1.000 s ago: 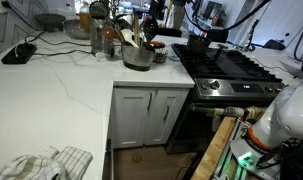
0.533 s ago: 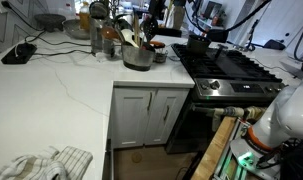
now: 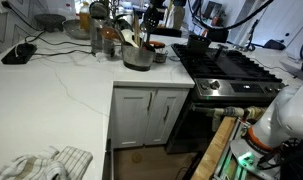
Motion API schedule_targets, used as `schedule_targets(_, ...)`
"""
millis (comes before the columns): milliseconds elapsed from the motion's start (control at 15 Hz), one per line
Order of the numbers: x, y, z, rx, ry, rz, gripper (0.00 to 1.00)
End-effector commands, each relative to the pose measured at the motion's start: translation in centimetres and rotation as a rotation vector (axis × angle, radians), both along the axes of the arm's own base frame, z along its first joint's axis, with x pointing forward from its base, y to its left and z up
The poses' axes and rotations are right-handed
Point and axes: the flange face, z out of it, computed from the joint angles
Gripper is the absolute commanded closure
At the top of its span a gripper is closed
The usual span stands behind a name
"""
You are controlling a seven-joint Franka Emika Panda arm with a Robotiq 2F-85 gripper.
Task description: Remove the black slotted ladle from the holder and put it on top of the black pot
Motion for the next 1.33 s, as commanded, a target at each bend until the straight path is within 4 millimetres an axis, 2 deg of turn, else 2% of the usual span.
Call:
schedule_targets(0,-1.5,1.2,1.4,-0.015,-0.031,-0.015,0.98)
schedule_targets(667,-4.2,4.5,3.3,-0.200,-0.149,0.046,0.98)
schedule_targets(1267,-6.2,7.8,2.2,-0.286,-0.168,0.049,0.98)
